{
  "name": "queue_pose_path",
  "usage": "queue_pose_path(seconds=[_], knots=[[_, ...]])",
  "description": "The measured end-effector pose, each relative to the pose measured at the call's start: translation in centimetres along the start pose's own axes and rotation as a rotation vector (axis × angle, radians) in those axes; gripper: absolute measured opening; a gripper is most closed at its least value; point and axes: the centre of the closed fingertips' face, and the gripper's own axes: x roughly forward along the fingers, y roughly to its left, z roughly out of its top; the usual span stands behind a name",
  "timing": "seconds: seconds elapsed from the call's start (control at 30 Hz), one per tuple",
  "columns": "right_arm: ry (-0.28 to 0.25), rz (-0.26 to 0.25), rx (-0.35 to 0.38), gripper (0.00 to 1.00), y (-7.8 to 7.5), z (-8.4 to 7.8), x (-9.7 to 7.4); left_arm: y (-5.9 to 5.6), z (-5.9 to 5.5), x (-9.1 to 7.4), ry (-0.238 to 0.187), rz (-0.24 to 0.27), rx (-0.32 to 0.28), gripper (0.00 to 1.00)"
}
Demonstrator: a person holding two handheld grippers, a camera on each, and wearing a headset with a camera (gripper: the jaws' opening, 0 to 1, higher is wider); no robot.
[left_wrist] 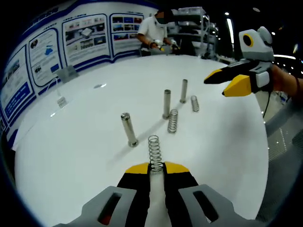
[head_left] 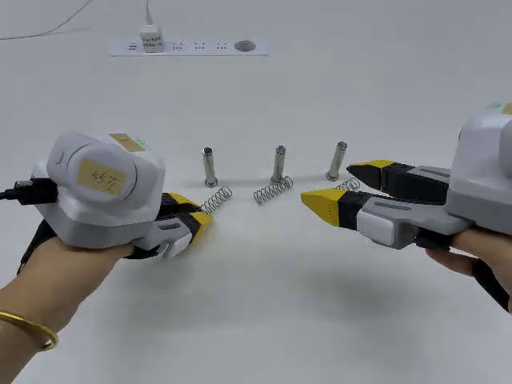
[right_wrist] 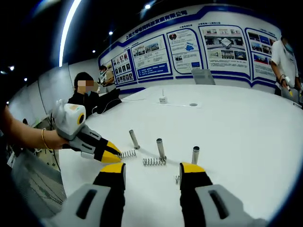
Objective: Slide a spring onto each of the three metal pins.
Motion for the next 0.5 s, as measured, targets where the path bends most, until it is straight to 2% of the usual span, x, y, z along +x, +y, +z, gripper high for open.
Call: queue_pose_path(seconds=[0.17, 0.23, 0.3, 0.4, 0.5], knots=[[-0.011, 0.014, 0.018, 0.43, 0.7, 0.7, 0.0, -0.6, 1.1, -1.3, -0.049, -0.001, -0.027, 0.09], [-0.02, 0.02, 0.032, 0.43, 1.0, 1.1, 0.1, -0.9, 1.7, -1.8, -0.075, -0.004, -0.056, 0.09], [-0.033, 0.037, 0.06, 0.42, 1.5, 1.5, 0.3, -1.3, 2.4, -2.3, -0.108, -0.022, -0.109, 0.09], [-0.054, 0.057, 0.11, 0.4, 2.1, 2.1, 0.5, -1.7, 3.1, -2.9, -0.134, -0.029, -0.148, 0.09], [-0.073, 0.074, 0.143, 0.39, 2.6, 2.9, 0.9, -2.2, 3.9, -3.5, -0.178, -0.04, -0.189, 0.09]])
